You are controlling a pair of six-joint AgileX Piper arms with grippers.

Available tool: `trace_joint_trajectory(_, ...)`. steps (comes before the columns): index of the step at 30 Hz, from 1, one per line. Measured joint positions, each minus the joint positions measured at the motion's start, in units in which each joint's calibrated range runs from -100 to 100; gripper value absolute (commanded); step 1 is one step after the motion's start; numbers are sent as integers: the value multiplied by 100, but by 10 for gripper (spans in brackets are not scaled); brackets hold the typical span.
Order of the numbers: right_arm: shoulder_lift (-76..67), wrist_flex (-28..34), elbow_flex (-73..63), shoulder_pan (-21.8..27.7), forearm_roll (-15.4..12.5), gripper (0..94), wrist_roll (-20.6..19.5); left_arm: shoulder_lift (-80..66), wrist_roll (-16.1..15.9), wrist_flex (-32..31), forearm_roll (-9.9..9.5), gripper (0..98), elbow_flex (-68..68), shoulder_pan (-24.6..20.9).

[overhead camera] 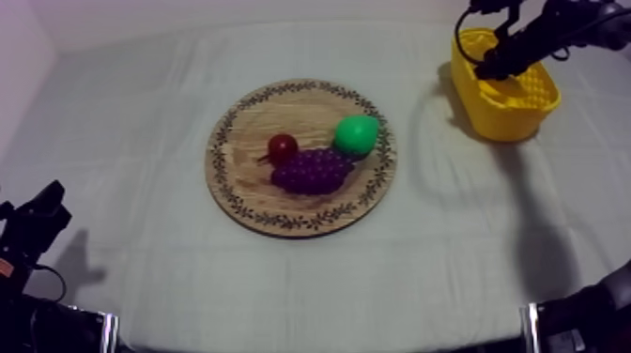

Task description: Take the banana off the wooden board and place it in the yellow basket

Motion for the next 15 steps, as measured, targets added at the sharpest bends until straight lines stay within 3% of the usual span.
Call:
trace_joint_trajectory(7, 4, -109, -9, -9, 108, 410, -374, 0, 0, 0, 0, 1, 0, 0)
trace_joint_trajectory(15, -602, -81, 290, 101, -196, 352, -259, 0, 0, 0, 0, 1, 0, 0)
